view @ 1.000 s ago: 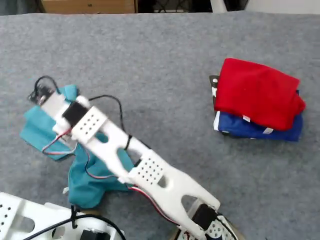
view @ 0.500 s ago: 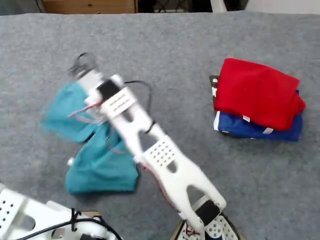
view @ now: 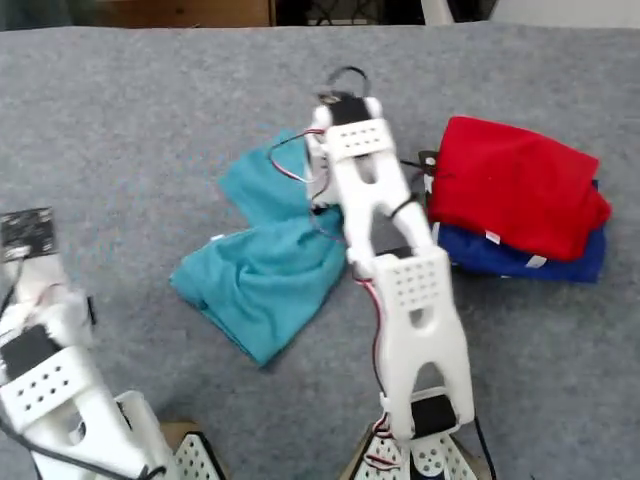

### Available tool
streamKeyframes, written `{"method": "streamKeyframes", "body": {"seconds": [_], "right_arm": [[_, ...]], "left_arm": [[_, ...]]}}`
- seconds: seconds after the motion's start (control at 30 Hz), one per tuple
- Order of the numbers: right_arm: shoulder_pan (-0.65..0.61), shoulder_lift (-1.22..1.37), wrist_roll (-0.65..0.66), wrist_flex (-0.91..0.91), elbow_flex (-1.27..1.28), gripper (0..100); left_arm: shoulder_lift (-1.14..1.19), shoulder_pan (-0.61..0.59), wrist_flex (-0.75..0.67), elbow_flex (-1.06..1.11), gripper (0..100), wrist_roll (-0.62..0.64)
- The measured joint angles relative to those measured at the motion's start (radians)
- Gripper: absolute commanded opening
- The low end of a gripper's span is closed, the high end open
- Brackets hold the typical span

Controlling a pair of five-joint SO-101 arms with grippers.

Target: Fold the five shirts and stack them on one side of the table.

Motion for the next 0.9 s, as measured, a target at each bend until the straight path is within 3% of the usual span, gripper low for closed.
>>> {"method": "streamKeyframes", "body": {"seconds": [0.2,0.3,0.43,0.63,0.9], "right_arm": [[0.032,-0.261,0.003,0.0,0.499,1.5],[0.032,-0.364,0.054,0.0,0.683,2.4],[0.032,-0.503,0.166,0.0,0.842,11.9],[0.032,-0.738,0.459,0.0,0.879,13.8],[0.032,-0.809,0.672,0.0,0.647,13.8]], "left_arm": [[0.0,0.258,0.0,0.0,13,0.095],[0.011,0.285,-0.028,0.0,19,0.133],[0.117,0.284,-0.084,0.0,20,0.158],[0.453,0.273,-0.17,-0.141,20,0.164],[0.985,0.273,-0.334,-0.442,20,0.302]]}}
